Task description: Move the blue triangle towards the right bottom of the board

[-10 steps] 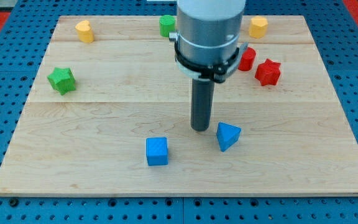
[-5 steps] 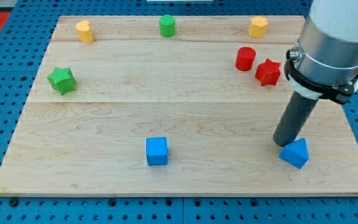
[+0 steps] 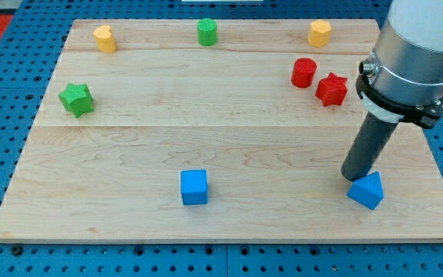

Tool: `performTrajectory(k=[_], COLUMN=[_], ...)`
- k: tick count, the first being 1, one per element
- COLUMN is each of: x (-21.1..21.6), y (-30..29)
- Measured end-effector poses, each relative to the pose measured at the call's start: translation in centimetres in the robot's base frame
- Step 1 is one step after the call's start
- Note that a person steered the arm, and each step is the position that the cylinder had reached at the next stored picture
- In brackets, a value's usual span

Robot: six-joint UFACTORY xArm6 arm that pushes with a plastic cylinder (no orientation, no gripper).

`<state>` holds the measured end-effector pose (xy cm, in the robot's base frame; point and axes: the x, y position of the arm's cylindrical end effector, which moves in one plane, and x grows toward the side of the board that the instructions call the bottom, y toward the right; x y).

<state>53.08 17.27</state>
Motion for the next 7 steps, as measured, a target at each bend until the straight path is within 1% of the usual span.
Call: performTrajectory(k=[1,2,3,4,6,7], x=[0.0,-0.4,-1.9,-3.9,-10.2,-12.5], y=[0.3,4.5,6.9,9.0,10.2,10.3])
